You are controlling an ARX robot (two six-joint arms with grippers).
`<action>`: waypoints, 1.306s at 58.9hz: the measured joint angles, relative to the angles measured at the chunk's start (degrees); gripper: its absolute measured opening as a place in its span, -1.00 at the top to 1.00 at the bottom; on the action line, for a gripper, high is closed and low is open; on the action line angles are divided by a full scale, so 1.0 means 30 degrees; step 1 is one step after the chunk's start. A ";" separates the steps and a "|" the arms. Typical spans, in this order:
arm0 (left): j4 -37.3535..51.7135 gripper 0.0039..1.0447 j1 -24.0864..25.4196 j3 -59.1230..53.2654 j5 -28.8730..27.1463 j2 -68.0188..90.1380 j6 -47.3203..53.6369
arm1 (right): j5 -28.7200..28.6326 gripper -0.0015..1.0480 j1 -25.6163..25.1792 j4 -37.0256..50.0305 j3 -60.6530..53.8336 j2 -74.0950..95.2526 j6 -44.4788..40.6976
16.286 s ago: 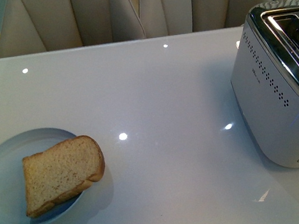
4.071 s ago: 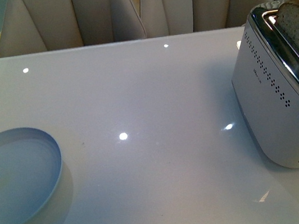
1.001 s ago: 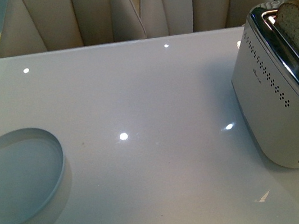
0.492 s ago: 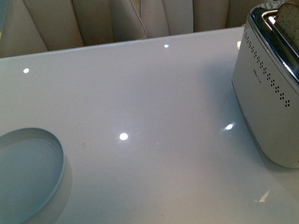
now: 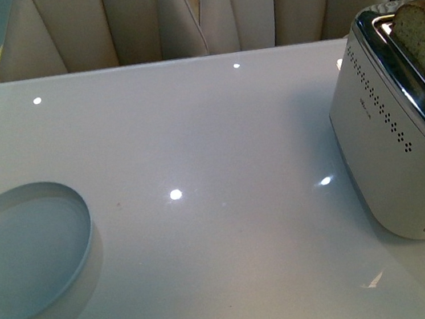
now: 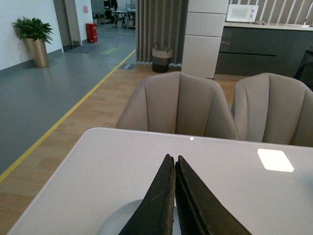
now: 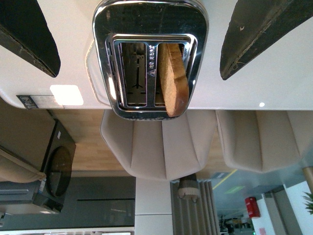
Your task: Left arm holds plate, right arm toasts bread
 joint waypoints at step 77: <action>-0.0036 -0.87 0.0000 0.0000 0.0000 -0.0036 0.0036 | 0.0000 -0.83 0.0000 0.0000 0.0000 0.0000 0.0000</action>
